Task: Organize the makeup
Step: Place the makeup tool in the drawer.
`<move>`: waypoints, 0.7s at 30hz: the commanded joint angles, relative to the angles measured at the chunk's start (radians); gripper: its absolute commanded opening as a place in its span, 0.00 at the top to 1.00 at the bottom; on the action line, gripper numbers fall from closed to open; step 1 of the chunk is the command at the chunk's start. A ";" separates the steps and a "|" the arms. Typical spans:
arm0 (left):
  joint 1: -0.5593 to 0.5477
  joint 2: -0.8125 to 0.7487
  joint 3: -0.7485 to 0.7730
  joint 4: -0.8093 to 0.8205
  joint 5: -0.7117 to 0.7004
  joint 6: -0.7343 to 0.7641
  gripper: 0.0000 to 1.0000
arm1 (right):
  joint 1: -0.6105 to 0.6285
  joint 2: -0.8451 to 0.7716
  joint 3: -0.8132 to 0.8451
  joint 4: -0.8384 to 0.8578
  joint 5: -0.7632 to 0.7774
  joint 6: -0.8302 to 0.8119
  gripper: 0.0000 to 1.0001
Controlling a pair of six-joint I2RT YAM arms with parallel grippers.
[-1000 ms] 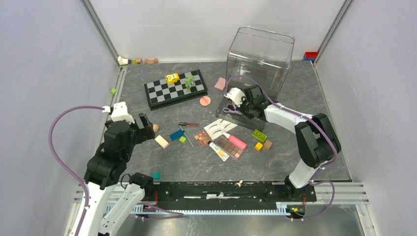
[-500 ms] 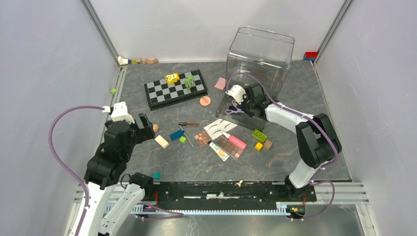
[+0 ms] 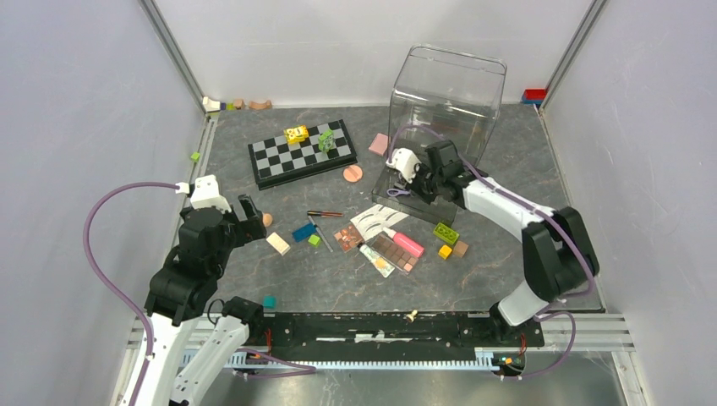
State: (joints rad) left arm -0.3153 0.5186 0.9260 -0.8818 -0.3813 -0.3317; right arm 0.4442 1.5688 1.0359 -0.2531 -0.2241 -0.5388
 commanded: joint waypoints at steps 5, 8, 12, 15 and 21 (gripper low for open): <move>0.005 -0.007 -0.001 0.032 0.010 -0.018 0.00 | 0.001 0.139 0.059 -0.146 0.010 -0.077 0.90; 0.006 -0.005 0.000 0.032 0.012 -0.017 0.00 | 0.001 0.151 0.064 -0.143 0.017 -0.073 0.83; 0.005 -0.007 0.000 0.032 0.010 -0.018 0.00 | 0.002 0.144 0.071 -0.130 0.022 -0.058 0.71; 0.006 -0.005 0.000 0.031 0.010 -0.018 0.00 | 0.002 0.127 0.082 -0.123 0.044 -0.047 0.64; 0.005 -0.002 0.000 0.032 0.011 -0.017 0.00 | 0.005 0.049 0.109 -0.119 0.058 0.006 0.64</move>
State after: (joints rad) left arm -0.3153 0.5171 0.9260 -0.8814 -0.3809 -0.3321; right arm 0.4450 1.7061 1.0897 -0.3912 -0.1772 -0.5755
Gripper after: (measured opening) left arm 0.997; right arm 0.365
